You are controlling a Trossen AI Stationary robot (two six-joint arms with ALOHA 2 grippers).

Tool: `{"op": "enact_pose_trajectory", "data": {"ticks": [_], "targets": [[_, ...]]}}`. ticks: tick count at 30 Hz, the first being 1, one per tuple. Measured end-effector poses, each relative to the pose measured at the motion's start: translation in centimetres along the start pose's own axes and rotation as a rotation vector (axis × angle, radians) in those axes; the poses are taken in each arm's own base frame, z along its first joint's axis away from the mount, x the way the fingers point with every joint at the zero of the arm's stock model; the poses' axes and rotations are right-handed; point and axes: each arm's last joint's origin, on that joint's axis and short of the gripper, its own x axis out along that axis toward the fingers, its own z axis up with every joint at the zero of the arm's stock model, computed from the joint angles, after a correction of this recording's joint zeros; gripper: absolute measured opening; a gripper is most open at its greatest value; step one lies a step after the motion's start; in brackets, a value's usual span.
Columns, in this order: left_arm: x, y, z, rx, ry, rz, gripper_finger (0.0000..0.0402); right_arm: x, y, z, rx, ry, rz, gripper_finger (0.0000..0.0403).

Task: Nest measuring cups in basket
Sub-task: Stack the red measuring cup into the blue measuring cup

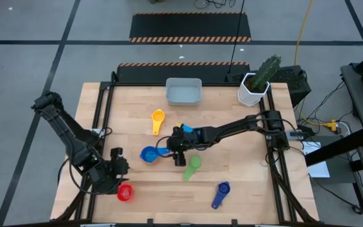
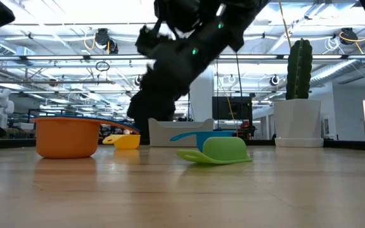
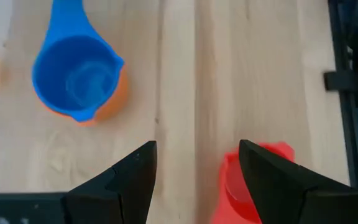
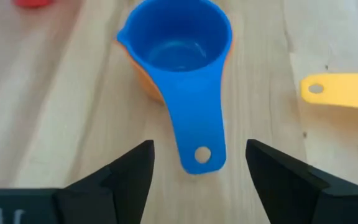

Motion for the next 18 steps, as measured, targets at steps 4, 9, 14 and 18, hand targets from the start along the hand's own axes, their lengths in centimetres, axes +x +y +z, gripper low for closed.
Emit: {"op": "enact_pose_trajectory", "data": {"ticks": [4, 9, 14, 18], "targets": [[0.0, -0.9, -0.8, 0.06, 0.046, -0.044, 0.023, -1.6, 0.6, 0.4, -0.021, 0.028, 0.01, 0.0247], [0.4, -1.6, -2.0, 0.141, 0.138, -0.047, 0.0236, -3.8, 1.2, 1.2, -0.032, 0.03, 0.02, 0.0245], [0.8, -2.1, -3.4, 0.214, 0.218, 0.008, 0.0279, -5.4, 1.7, 1.7, -0.038, 0.023, 0.027, 0.0245], [1.6, -2.1, -4.6, 0.237, 0.25, 0.054, 0.0334, -5.8, 2.2, 1.8, -0.048, 0.025, 0.002, 0.0245]]}}
